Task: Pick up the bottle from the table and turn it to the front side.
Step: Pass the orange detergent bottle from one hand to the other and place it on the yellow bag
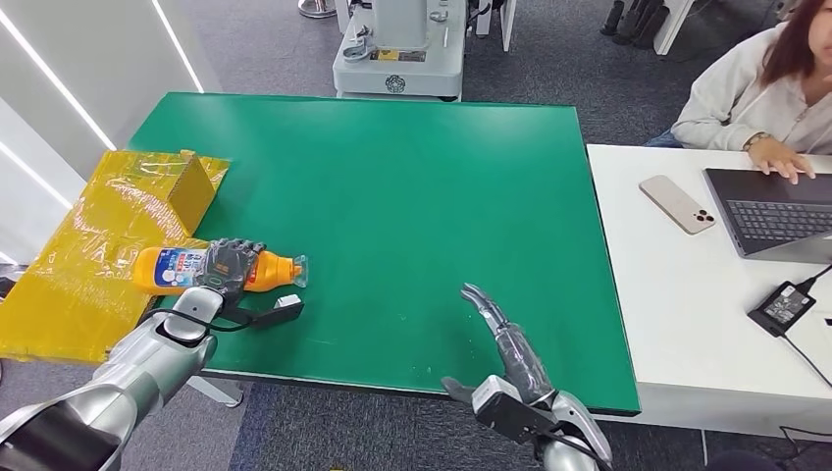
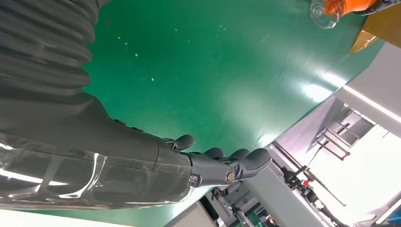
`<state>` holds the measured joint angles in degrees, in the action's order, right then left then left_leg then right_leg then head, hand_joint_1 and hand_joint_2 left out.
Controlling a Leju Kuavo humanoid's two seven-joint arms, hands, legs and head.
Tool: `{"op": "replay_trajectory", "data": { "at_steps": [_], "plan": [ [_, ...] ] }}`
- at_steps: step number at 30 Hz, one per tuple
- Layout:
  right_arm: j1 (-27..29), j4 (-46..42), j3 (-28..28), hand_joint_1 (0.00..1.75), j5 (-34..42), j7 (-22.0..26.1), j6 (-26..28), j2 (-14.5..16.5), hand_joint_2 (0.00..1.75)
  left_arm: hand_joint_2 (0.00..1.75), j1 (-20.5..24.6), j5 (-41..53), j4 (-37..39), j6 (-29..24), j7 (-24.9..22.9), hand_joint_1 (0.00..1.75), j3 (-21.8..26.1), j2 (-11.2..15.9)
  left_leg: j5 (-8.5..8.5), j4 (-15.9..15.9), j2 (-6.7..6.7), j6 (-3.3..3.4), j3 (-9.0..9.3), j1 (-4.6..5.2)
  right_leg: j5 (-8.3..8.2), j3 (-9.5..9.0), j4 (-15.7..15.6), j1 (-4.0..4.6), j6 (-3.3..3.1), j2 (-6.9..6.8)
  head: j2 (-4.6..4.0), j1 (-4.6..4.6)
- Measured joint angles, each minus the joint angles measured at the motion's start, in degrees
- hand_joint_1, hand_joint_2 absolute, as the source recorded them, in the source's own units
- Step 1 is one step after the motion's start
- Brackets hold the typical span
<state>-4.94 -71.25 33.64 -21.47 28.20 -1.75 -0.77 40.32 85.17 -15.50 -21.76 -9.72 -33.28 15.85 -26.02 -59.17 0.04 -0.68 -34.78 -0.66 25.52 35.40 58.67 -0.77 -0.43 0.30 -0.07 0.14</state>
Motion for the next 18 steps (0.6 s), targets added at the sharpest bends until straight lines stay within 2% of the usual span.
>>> {"op": "replay_trajectory", "data": {
  "at_steps": [2,5,6,11,18],
  "plan": [
    [0.6,-0.3,-0.1,0.00,-0.9,-0.3,-0.5,0.2,1.75,1.75,-0.4,-2.4,0.0,-2.1,-1.0,1.69,0.6,0.1,0.00,0.0,0.02,0.00,0.00,0.00,0.00,0.01,0.0,0.00,0.00,0.02,0.00,0.00],
    [1.6,-0.7,-0.2,0.00,-1.9,-0.6,-1.0,0.3,1.75,1.75,-1.7,-6.2,0.1,-6.4,-2.1,0.38,3.0,0.4,0.00,0.0,0.02,0.00,-0.02,-0.02,0.02,0.05,0.0,0.01,-0.02,0.03,0.00,-0.01],
    [1.7,-0.8,-0.2,0.00,-2.1,-0.7,-1.2,0.4,1.75,1.75,-2.1,-7.2,0.1,-7.5,-2.1,0.00,4.0,0.4,0.00,0.0,0.01,0.00,-0.03,-0.02,0.03,0.06,0.0,0.01,-0.03,0.02,0.00,-0.01],
    [1.9,-0.9,-0.3,0.00,-3.0,-0.7,-2.4,0.9,1.75,1.75,-3.3,-8.0,0.3,-10.5,-2.9,0.00,8.7,0.3,0.00,0.0,-0.01,0.00,-0.08,-0.01,0.04,0.06,0.0,0.01,-0.03,0.01,0.00,0.00],
    [1.6,0.2,-0.4,0.00,-3.1,0.2,-3.0,1.3,1.75,1.75,-4.0,-1.3,0.3,-9.3,-5.3,0.00,9.0,0.6,-0.01,0.0,-0.01,0.00,-0.07,0.00,0.04,0.04,0.0,0.00,-0.03,-0.02,0.00,0.01]
  ]
}}
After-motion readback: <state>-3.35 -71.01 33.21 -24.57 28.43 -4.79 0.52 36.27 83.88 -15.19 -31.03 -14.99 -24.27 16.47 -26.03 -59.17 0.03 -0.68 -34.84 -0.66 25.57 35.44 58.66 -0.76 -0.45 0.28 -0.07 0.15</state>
